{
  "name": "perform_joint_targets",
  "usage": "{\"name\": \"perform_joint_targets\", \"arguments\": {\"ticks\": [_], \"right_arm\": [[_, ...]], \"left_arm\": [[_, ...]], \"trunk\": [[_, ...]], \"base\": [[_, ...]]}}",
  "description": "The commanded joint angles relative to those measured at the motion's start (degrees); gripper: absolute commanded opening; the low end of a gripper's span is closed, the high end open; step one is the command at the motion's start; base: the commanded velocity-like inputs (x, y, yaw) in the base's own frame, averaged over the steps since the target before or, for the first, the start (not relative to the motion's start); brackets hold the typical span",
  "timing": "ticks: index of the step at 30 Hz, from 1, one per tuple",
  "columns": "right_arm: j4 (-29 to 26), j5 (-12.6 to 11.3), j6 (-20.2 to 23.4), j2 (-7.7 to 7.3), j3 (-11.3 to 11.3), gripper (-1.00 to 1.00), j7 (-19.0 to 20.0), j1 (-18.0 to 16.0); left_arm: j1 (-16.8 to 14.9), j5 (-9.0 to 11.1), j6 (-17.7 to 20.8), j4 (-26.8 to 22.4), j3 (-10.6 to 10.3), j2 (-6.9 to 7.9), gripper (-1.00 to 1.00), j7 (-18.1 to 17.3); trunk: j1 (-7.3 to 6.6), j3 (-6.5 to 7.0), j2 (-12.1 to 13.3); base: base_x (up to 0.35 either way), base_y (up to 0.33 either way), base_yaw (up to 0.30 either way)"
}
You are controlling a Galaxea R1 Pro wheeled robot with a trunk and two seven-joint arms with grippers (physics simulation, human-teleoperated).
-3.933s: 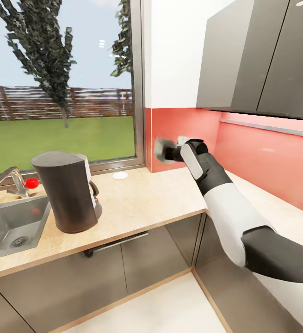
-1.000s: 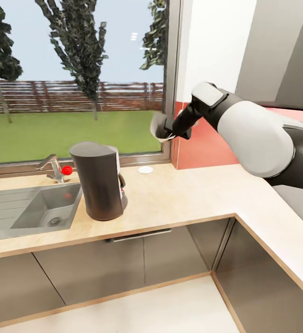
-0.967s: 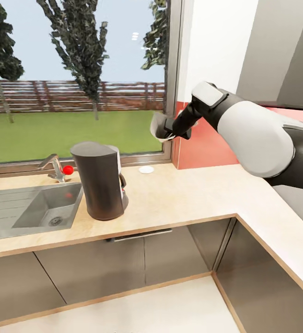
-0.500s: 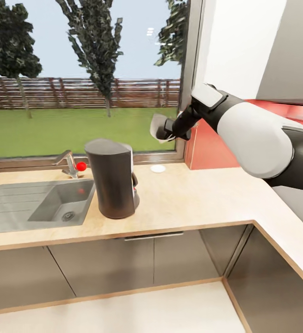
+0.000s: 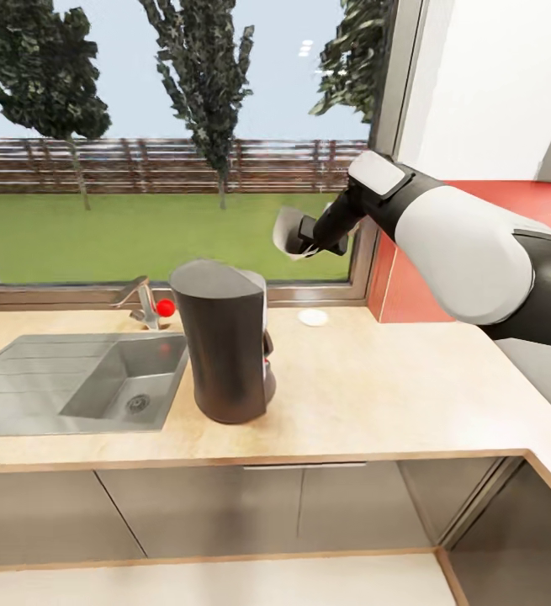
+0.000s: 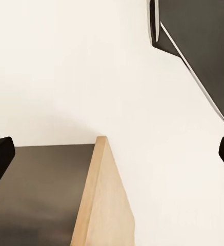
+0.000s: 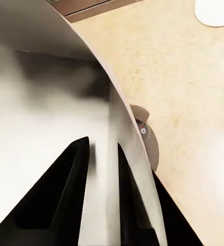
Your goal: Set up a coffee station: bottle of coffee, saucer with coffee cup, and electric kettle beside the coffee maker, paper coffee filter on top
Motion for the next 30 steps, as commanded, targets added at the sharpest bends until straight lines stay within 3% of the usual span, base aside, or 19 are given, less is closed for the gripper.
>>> {"name": "perform_joint_targets", "arguments": {"ticks": [1, 8, 17, 23, 30], "right_arm": [[-0.1, -0.2, 0.1, 0.02, -0.5, -1.0, -0.6, 0.0], [-0.1, -0.2, 0.1, 0.02, -0.5, -1.0, -0.6, 0.0], [-0.2, 0.0, 0.2, 0.02, -0.5, -1.0, -0.6, 1.3], [-0.3, -0.2, 0.2, 0.02, -0.5, -1.0, -0.6, 1.2], [-0.4, -0.2, 0.2, 0.02, -0.6, -1.0, -0.7, 1.3]], "left_arm": [[-0.1, -0.6, 0.0, 0.1, 0.5, 0.01, 1.0, 0.2], [-0.1, -0.6, 0.0, 0.1, 0.7, 0.01, 1.0, 0.2], [-0.1, -0.4, -0.2, 0.0, 0.9, -0.1, 1.0, 0.3], [-0.1, 1.5, 0.0, 0.0, 2.3, -0.03, 1.0, 0.4], [-0.1, 3.7, -0.1, 0.0, 2.4, -0.16, 1.0, 0.4]], "trunk": [[0.04, -0.12, -0.1], [0.04, 0.0, -0.1], [0.04, 0.0, -0.1], [0.04, 0.0, -0.1], [0.04, 0.0, -0.1]], "base": [[0.096, 0.0, 0.044], [0.021, 0.0, 0.185], [0.0, 0.0, 0.024], [0.117, -0.003, 0.0], [0.24, -0.078, 0.144]]}}
